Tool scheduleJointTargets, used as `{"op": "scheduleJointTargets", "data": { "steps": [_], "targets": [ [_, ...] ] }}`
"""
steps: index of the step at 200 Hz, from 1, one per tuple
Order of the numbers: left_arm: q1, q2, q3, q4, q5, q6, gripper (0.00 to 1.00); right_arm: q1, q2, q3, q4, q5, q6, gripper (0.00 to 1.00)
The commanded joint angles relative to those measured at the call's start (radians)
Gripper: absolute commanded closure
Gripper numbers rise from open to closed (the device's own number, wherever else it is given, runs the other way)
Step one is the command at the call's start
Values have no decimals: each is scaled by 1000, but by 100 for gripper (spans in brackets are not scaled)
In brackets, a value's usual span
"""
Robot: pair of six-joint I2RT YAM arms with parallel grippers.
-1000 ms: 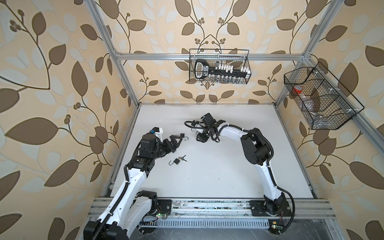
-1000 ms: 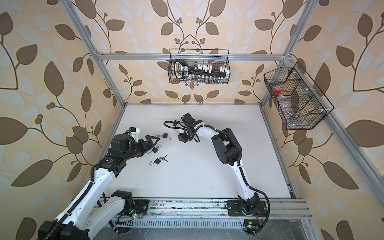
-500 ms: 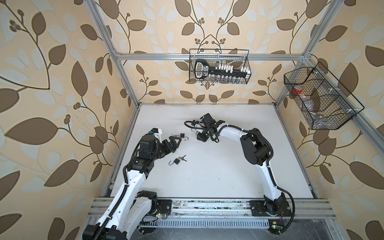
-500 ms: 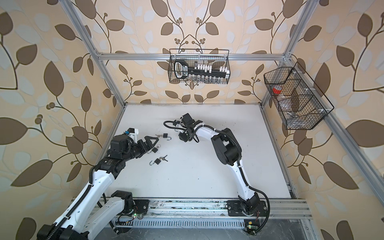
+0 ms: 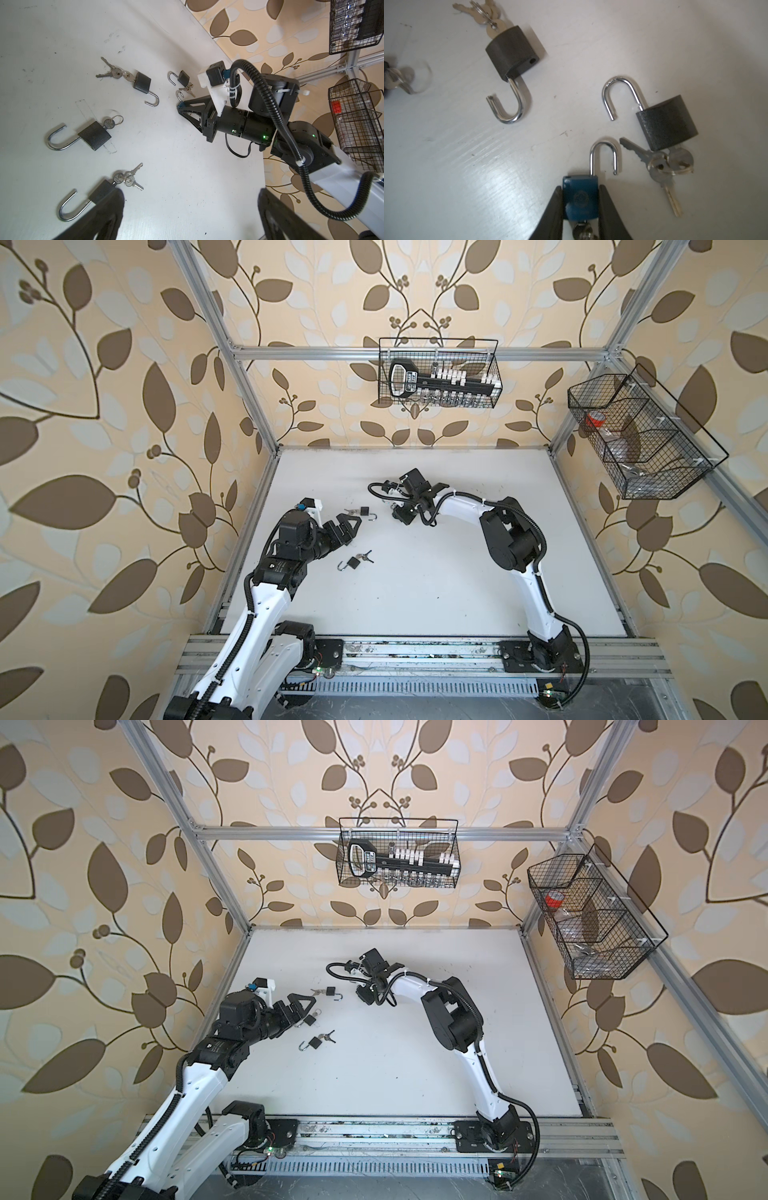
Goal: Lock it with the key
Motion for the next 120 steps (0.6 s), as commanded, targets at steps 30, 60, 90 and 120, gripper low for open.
{"op": "scheduleJointTargets", "data": {
  "steps": [30,60,90,120],
  "targets": [
    [10,13,89,8,47,47,1,-4,-259,-276,139,-71,152,93],
    [10,45,144,26,126,81,1,-4,-504,-542,358,-112,277,100],
    [5,84,194,47,218,106,2,-4,-716,-741,461,-94,353,100],
    [-44,85,244,25,216,162,1,-8,-903,-855,462,-51,406,100]
  ]
}}
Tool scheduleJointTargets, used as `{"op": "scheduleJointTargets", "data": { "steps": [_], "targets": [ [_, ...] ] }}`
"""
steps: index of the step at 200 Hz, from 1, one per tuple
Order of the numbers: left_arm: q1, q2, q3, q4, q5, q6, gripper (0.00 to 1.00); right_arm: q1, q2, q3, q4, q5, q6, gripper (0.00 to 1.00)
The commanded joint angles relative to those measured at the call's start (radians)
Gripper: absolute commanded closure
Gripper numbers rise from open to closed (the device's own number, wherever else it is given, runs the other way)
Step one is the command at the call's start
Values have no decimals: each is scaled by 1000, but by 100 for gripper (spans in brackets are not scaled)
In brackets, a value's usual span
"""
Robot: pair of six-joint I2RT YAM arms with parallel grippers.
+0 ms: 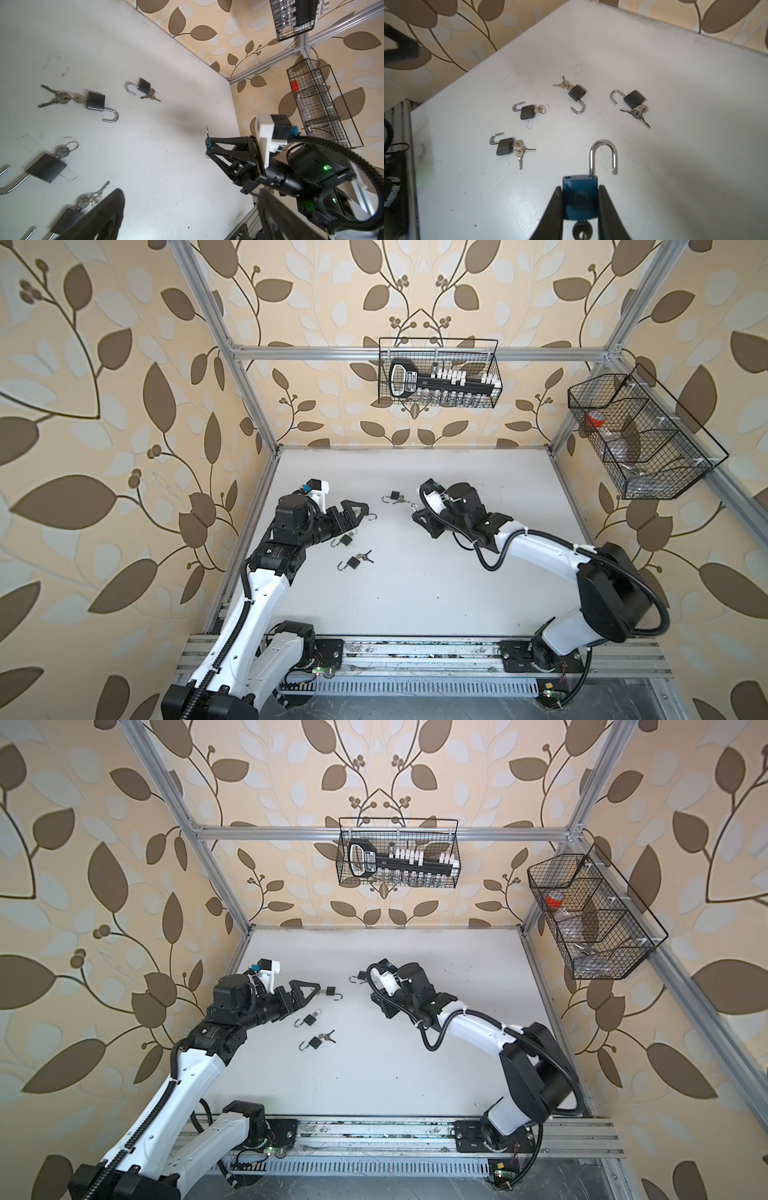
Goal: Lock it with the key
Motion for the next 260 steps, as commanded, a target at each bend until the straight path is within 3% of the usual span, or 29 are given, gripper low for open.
{"op": "scheduleJointTargets", "data": {
  "steps": [1,35,57,79,109,131,175,216,260],
  "targets": [
    [-35,-8,70,17,52,77,1,-5,-108,-75,56,28,82,100],
    [-149,67,191,-64,30,162,1,-11,-289,-195,83,130,214,100],
    [-197,100,246,-94,19,219,1,-31,-375,-285,139,110,277,100],
    [-214,119,253,-59,39,242,1,-74,-411,-321,109,2,312,100],
    [-214,139,283,-57,73,284,1,-90,-443,-316,-1,-185,218,100],
    [-214,143,269,-11,133,306,1,-91,-472,-319,2,-377,149,100],
    [-247,146,256,86,305,338,2,-94,-463,-251,-12,-593,134,100],
    [-286,162,289,70,405,380,9,-96,-443,-201,-3,-672,167,100],
    [-349,185,303,55,429,405,14,-96,-467,-168,-9,-714,166,100]
  ]
}}
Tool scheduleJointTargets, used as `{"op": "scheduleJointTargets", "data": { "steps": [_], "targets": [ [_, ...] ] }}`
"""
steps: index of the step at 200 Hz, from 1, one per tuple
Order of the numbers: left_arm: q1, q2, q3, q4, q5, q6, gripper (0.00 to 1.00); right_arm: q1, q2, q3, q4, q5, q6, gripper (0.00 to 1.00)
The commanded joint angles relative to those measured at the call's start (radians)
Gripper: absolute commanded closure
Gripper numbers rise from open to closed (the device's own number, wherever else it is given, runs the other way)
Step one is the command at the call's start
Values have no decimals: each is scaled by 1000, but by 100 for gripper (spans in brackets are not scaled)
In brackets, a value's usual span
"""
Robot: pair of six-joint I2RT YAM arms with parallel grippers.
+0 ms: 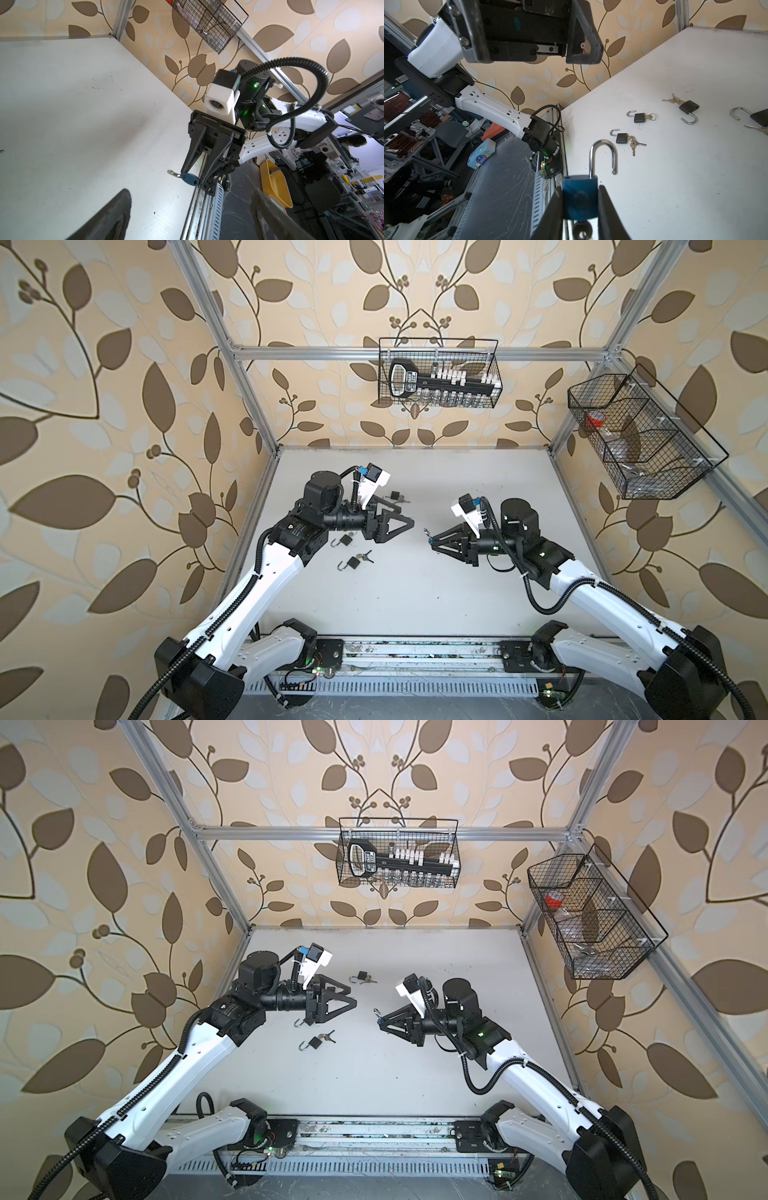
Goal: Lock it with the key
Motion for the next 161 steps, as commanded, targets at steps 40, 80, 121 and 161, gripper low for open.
{"op": "scheduleJointTargets", "data": {
  "steps": [40,80,121,161],
  "targets": [
    [-61,40,71,31,119,53,23,-5,27,102,-41,-216,-12,100],
    [-84,70,83,36,164,53,31,-5,30,130,-54,-248,-3,100],
    [-107,91,94,45,175,42,31,-4,60,144,-67,-295,10,100],
    [-133,103,98,35,187,53,33,-3,69,135,-22,-304,49,100]
  ]
}}
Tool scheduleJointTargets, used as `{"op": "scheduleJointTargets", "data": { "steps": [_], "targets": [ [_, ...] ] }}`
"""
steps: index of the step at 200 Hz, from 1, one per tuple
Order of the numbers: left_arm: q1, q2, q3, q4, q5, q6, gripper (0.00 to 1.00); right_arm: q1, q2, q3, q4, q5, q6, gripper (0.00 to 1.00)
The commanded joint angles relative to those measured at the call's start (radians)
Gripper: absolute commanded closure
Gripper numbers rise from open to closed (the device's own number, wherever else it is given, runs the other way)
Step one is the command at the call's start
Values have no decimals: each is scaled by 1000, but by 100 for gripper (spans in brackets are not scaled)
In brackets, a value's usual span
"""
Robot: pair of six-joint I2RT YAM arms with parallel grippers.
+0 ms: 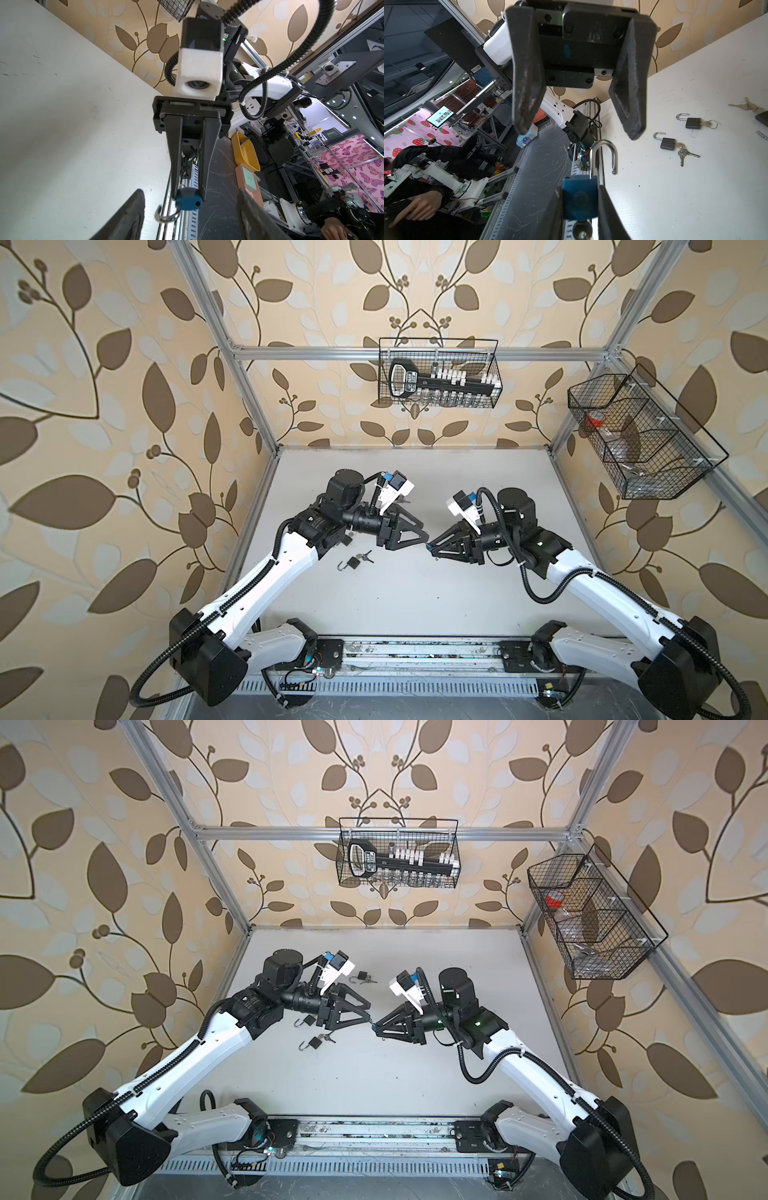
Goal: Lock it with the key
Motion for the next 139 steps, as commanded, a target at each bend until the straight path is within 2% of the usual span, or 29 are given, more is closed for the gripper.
{"op": "scheduleJointTargets", "data": {
  "steps": [1,47,83,139],
  "targets": [
    [-20,2,50,27,51,22,33,-2,0,27,34,-46,25,100],
    [-30,9,48,-15,49,44,38,-4,-24,27,50,19,46,100],
    [-30,7,55,-36,33,55,48,-8,-41,21,52,69,50,100],
    [-30,-4,58,-52,-1,65,61,-11,-53,16,58,60,62,100]
  ]
}}
